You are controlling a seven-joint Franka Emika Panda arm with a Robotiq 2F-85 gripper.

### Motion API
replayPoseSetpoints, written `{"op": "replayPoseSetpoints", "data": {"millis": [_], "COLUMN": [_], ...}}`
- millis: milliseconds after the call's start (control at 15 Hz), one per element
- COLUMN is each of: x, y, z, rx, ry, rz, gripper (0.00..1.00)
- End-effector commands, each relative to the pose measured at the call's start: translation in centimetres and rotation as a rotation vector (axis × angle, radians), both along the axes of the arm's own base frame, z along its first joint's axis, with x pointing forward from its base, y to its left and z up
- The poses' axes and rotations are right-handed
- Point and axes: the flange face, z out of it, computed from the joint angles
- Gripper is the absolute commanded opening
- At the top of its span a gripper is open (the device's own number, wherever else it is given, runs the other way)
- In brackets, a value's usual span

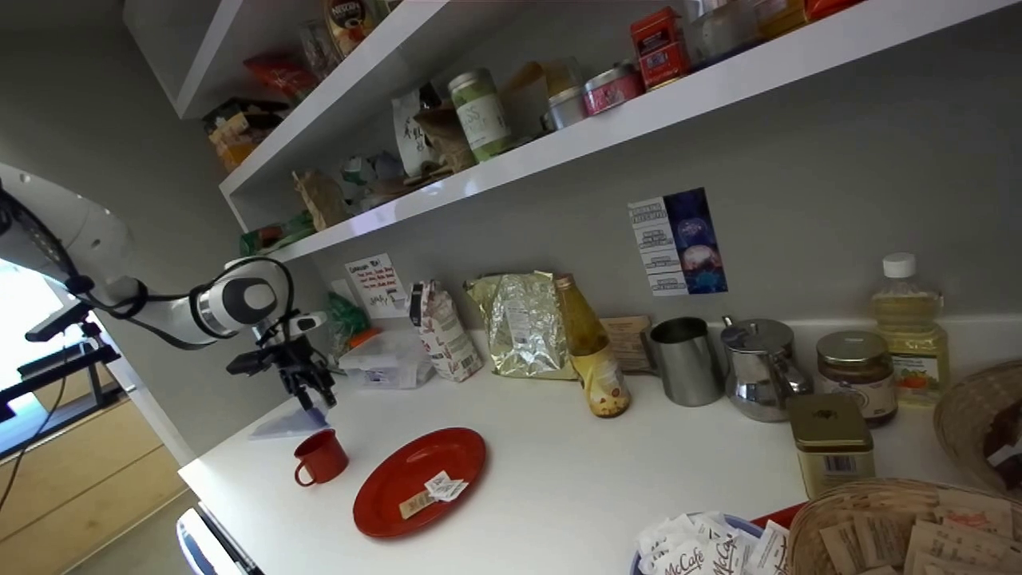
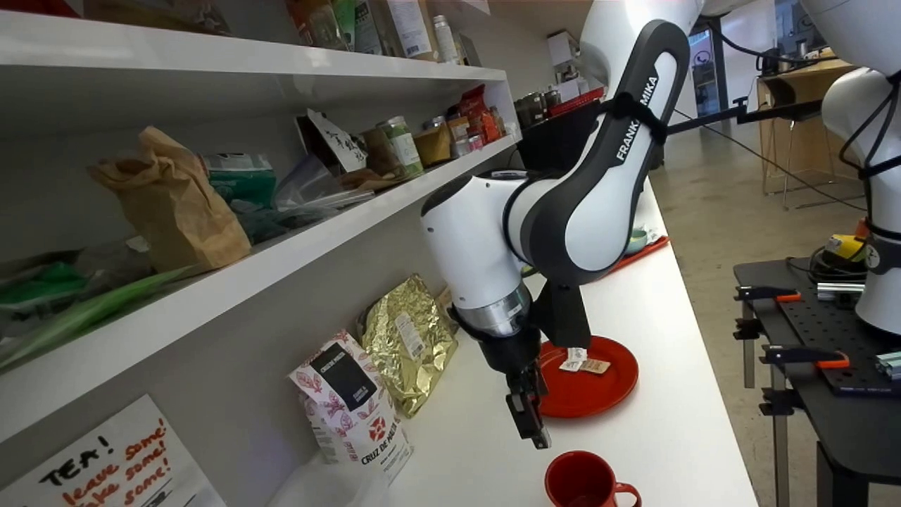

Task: Remove the orange cup from the orange plate and put it on the counter

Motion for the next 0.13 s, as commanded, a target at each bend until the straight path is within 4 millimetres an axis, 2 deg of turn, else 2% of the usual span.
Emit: {"op": "replayPoseSetpoints", "data": {"millis": [0,67], "x": [0.01,-0.01], "y": [0.09,0.06], "z": [-0.28,-0.48], "rx": [-0.002,-0.004], "ry": [0.005,0.008], "rz": [0.001,0.000], "gripper": [1.00,1.00]}}
